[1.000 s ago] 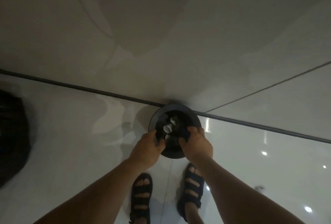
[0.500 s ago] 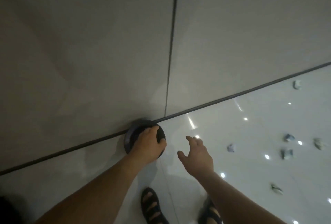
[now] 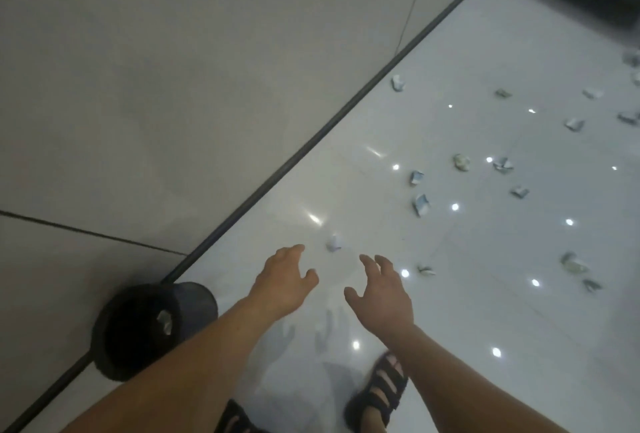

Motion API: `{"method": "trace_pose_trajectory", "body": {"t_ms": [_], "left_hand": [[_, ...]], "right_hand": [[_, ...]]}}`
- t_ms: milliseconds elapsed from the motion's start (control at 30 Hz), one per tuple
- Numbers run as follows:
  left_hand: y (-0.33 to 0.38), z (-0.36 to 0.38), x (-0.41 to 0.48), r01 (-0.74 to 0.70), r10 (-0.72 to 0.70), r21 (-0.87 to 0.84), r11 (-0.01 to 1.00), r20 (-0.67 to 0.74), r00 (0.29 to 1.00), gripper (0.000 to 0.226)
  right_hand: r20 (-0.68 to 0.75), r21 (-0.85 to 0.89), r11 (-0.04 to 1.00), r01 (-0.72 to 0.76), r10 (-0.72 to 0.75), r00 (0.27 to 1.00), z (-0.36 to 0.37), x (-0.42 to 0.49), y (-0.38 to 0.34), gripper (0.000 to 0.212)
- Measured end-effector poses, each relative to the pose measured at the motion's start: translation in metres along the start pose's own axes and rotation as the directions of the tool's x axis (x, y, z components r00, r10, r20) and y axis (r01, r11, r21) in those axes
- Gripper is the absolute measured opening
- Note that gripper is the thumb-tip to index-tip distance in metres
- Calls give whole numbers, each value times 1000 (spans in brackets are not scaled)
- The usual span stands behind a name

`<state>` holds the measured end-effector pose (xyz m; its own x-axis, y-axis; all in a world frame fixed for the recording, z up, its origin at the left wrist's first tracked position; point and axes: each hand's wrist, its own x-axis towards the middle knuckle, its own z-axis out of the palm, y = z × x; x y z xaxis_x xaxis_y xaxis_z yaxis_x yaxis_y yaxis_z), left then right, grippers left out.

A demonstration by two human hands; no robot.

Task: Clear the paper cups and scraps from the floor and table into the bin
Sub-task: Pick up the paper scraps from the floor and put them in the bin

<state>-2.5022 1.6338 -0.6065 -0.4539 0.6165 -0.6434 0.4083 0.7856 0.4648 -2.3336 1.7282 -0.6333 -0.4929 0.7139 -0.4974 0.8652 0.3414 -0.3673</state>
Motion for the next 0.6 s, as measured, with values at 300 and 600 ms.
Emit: {"method": "trace_pose_trajectory", "body": {"t_ms": [300,600], "left_hand": [[105,62,50,-41,40,4,999,161,986,68],[137,107,158,-107,70,111,988,293,953,66]], "right_hand": [[-18,8,988,-152,152,988,-66,51,119,71],[40,12,945,-327,326,945,-49,126,205,71]]}}
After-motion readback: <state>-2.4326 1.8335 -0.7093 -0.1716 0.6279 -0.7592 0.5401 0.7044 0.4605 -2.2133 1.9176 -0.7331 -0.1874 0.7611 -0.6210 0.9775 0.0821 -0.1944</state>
